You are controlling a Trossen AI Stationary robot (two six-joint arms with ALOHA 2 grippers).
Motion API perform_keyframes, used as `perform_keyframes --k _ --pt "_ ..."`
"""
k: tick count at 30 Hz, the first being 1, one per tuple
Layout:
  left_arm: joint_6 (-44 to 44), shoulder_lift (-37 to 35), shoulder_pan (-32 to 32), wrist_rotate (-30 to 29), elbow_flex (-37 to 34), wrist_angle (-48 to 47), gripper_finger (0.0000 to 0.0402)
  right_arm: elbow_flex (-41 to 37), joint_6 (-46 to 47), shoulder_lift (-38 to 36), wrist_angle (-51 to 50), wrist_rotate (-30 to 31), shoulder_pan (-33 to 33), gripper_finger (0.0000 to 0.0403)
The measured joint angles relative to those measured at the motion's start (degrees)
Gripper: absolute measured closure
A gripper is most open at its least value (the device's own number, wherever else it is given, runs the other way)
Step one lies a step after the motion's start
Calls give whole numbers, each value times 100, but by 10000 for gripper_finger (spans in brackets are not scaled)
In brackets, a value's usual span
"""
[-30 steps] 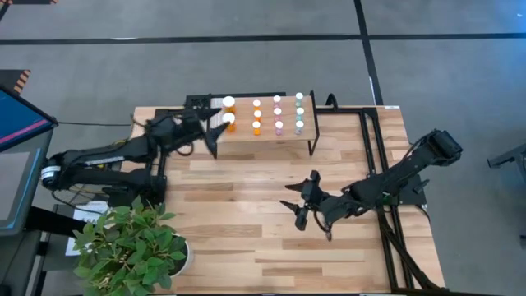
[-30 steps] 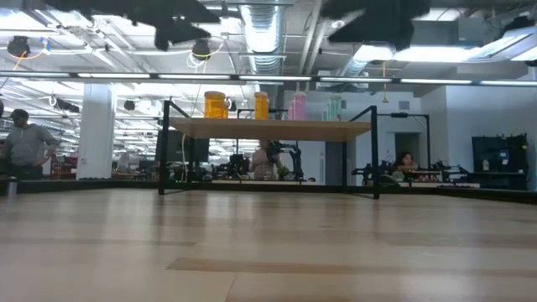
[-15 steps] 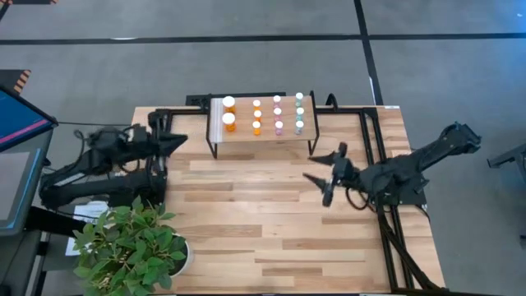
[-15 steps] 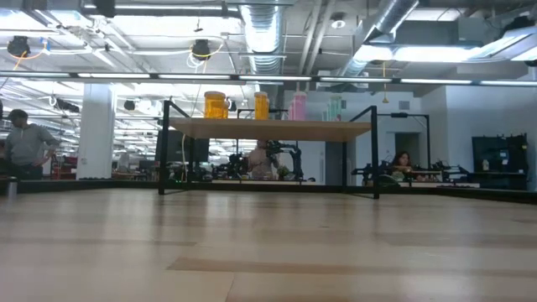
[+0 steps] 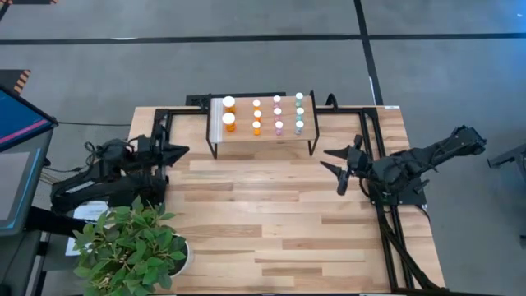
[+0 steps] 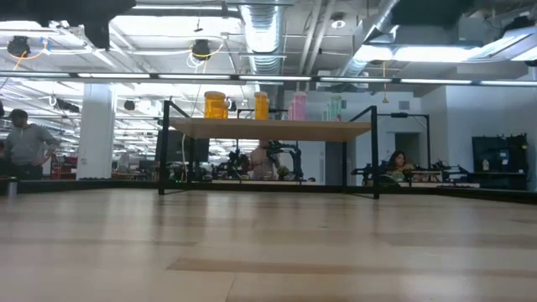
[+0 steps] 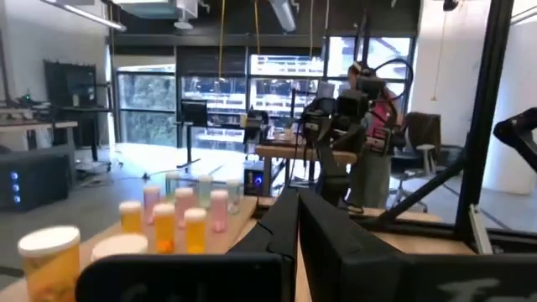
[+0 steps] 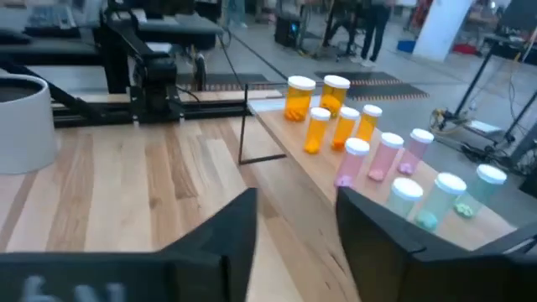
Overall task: Pick and place medicine bottles onto shelf by color
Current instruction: Return to Home Position
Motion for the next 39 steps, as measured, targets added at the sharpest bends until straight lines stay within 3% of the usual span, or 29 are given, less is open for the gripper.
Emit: perform_keyframes --k 3,9,16,24,34,39 --pt "-49 -137 0 -99 -349 87 401 -849 -228 -535 772 -196 -84 287" --pt "-456 -283 0 -189 -792 170 401 -2328 -366 -1573 2124 -1441 -544 391" --pt "-939 -471 0 75 -1402 780 401 -2981 -983 -2821 2527 -2274 -937 386" --pt "-1027 -490 -134 11 -1873 928 401 -3400 -1260 -3979 2025 -3008 -1118 393" --pt "-225 -467 -489 -162 -1875 582 401 -3532 -1139 -4007 1807 -3085 -1278 396" --pt "150 -465 -669 -132 -1878 602 401 -3534 -503 -4002 1554 -2734 -1435 393"
